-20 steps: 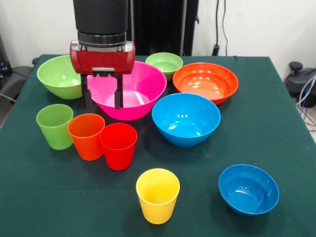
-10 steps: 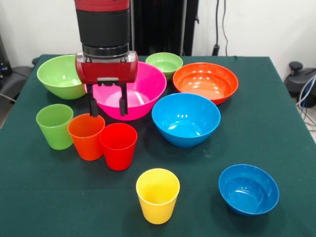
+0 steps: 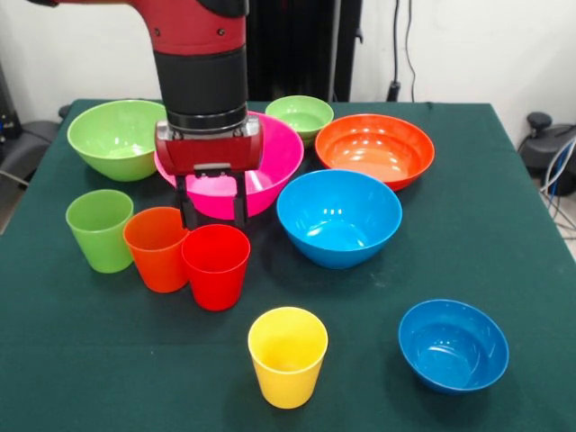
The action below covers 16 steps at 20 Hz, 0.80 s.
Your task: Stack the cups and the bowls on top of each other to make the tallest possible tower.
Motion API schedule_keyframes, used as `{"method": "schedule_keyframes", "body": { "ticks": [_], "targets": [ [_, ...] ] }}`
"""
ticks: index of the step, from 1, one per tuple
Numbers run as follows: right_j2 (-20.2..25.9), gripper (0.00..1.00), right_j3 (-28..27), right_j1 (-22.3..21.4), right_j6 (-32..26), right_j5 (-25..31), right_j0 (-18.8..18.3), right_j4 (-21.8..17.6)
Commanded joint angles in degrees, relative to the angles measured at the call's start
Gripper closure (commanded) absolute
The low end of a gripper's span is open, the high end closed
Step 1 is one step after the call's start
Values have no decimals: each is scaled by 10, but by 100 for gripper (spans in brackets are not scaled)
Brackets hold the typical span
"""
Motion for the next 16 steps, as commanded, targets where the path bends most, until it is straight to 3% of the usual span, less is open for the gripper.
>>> {"method": "schedule_keyframes", "body": {
  "ticks": [1,16],
  "targets": [
    [33,0,-8,30,-54,-16,8,-54],
    [36,0,-17,54,-53,-27,12,-57]
  ]
}}
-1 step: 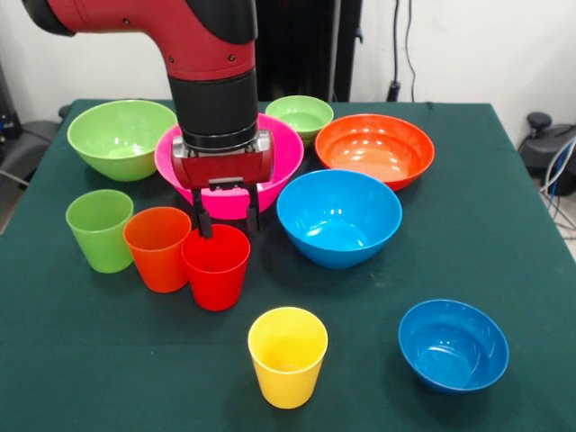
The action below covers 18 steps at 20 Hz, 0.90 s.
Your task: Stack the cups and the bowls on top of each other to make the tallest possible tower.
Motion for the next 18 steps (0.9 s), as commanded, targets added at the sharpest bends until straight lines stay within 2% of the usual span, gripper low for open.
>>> {"method": "schedule_keyframes", "body": {
  "ticks": [1,9,18],
  "targets": [
    [34,0,-18,28,-53,-28,11,-57],
    [23,0,-32,54,-52,-43,14,-71],
    [9,0,-78,88,-49,-26,29,-93]
  ]
}}
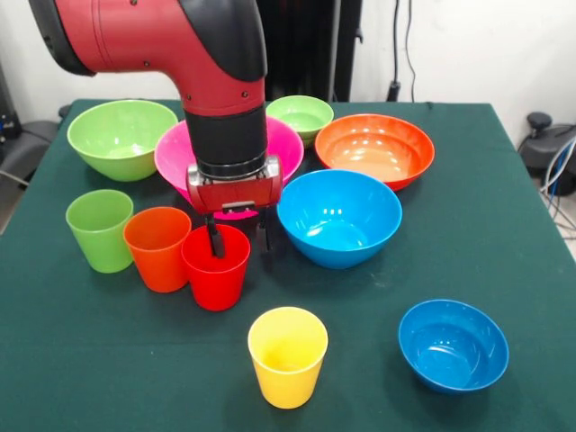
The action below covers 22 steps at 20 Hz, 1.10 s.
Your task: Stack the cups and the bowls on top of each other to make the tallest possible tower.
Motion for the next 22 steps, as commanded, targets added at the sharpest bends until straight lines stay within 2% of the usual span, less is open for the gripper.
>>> {"method": "schedule_keyframes", "body": {
  "ticks": [1,4,11,14,22],
  "targets": [
    [9,0,-69,40,-52,10,26,-57],
    [22,0,-68,32,-64,28,16,-50],
    [20,0,-69,26,-73,28,28,-65],
    [14,0,-70,25,-65,44,33,-57],
    [10,0,-68,23,-58,43,36,-53]
  ]
}}
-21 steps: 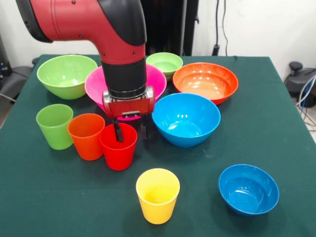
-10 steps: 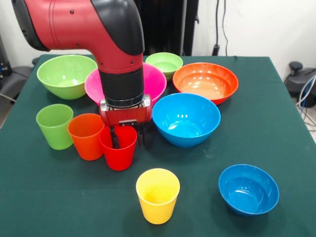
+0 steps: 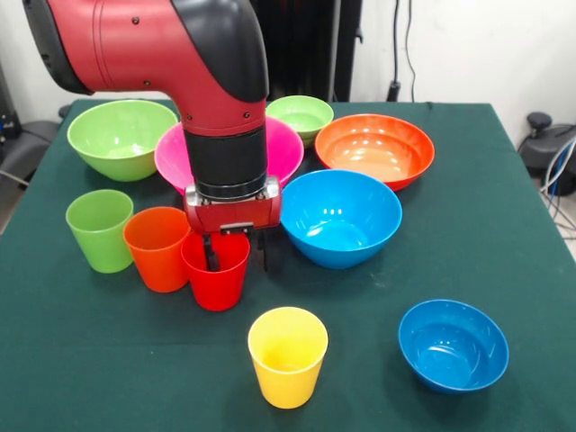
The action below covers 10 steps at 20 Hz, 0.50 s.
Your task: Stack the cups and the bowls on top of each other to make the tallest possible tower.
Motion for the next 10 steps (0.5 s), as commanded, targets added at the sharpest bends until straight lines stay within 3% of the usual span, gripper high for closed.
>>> {"method": "schedule_keyframes", "body": {
  "ticks": [1,6,7,10],
  "targets": [
    [9,0,-27,4,-56,44,23,-41],
    [4,0,-31,5,-47,46,28,-37],
    [3,100,-33,5,-47,48,29,-37],
    [-1,100,-30,3,-44,50,31,-38]
  ]
}}
